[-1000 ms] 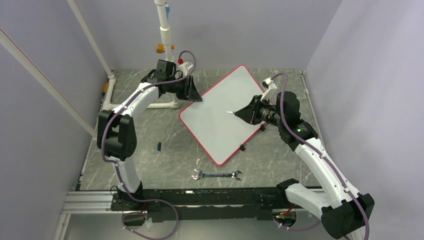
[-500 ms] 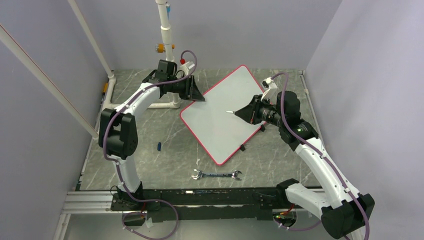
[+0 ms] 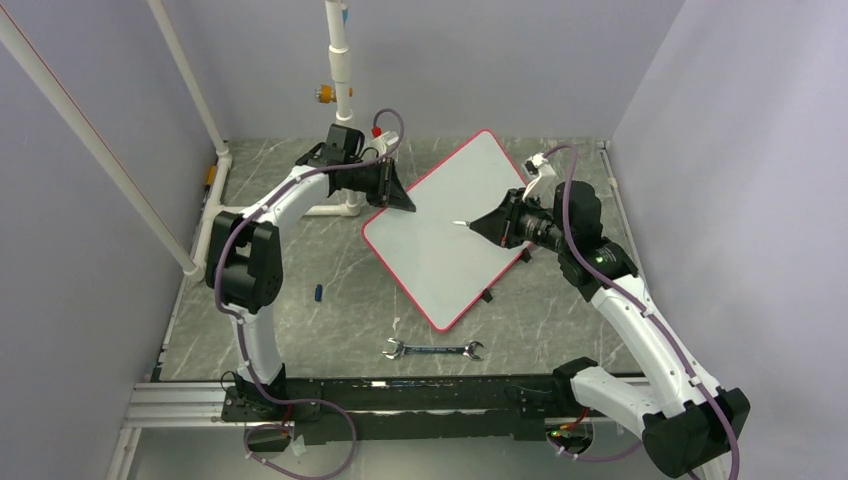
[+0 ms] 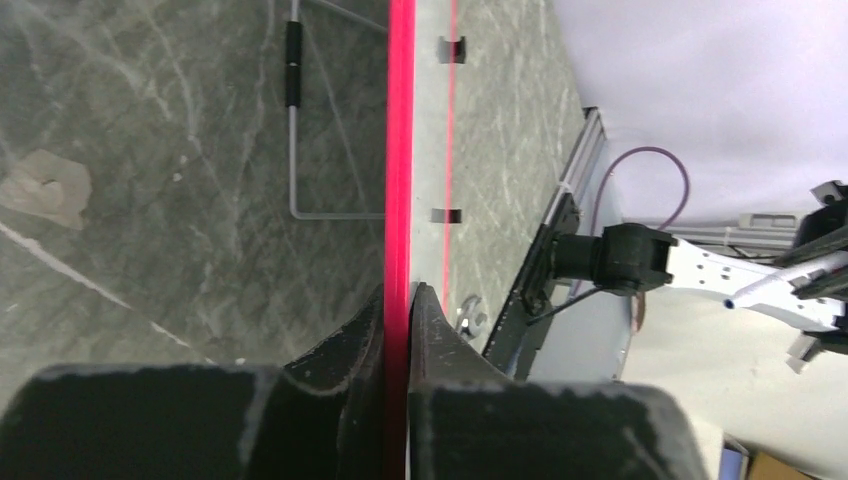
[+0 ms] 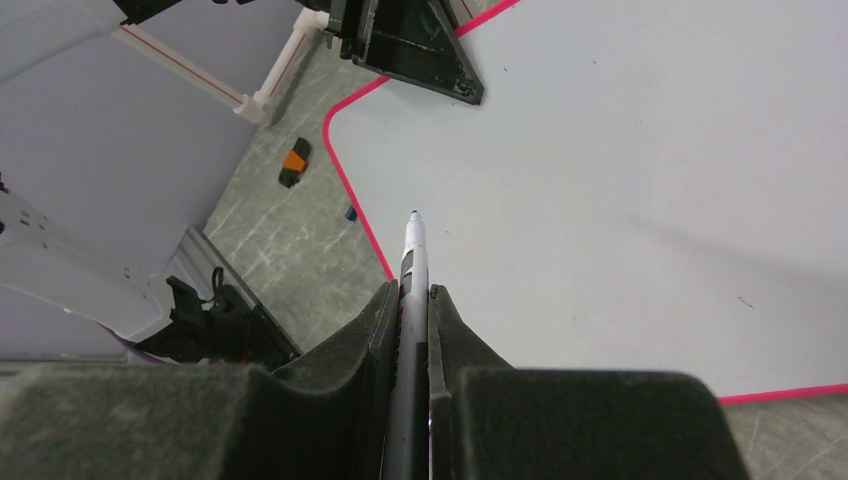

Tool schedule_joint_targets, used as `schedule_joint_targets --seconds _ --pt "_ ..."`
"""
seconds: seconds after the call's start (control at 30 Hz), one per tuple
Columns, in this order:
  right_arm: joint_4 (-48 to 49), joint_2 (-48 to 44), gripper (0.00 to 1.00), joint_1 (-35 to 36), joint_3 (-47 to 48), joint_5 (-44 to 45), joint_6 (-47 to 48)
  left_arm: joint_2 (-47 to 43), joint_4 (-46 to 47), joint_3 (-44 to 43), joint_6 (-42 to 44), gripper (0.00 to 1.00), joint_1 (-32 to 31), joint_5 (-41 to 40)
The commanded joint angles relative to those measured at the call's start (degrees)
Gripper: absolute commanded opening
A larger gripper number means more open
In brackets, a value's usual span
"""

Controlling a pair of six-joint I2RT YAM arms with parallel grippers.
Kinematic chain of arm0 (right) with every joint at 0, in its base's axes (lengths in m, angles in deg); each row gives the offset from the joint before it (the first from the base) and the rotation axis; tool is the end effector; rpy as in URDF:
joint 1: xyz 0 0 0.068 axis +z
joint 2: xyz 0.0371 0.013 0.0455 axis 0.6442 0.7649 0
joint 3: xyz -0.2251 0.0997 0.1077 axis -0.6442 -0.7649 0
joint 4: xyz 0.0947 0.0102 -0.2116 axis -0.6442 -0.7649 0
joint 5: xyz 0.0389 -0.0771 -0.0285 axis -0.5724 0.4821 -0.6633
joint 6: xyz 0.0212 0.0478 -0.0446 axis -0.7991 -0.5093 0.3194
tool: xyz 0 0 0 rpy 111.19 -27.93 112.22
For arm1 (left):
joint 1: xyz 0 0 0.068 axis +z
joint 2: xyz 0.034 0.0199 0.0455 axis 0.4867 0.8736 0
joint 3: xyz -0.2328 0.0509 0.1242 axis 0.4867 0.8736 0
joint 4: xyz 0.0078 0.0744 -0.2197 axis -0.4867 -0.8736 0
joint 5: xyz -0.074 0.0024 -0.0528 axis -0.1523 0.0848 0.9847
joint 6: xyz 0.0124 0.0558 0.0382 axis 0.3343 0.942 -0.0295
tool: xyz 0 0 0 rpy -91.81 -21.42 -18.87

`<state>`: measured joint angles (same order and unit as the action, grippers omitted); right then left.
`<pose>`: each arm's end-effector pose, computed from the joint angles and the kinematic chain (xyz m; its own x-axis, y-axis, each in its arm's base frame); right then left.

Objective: Write a sentence on the whiteboard

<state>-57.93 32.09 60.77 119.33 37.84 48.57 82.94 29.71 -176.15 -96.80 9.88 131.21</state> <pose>0.1859 0.0970 0.3455 -0.5843 0.1896 -0.7891 -0.5132 0.6669 0.5403 0.3734 -0.1761 0.2584 -0.8783 0.0965 -0.4682 0.4541 0.4749 -0.7539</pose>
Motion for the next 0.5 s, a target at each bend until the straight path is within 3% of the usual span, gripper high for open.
schedule_joint_targets --seconds 0.0,0.1,0.47 --pt "0.8 0.1 0.0 -0.1 3.5 -0.2 0.3 -1.9 -2.9 -1.7 2.3 0.06 -0.4 -2.1" --pt "1.0 0.6 0.0 -0.1 4.0 -0.5 0.2 -3.4 -3.4 -1.7 2.8 0.0 -0.8 -3.4" --pt "1.3 0.3 0.0 0.0 4.7 -1.2 1.5 -7.9 -7.4 -3.4 6.2 0.0 -2.2 -12.2"
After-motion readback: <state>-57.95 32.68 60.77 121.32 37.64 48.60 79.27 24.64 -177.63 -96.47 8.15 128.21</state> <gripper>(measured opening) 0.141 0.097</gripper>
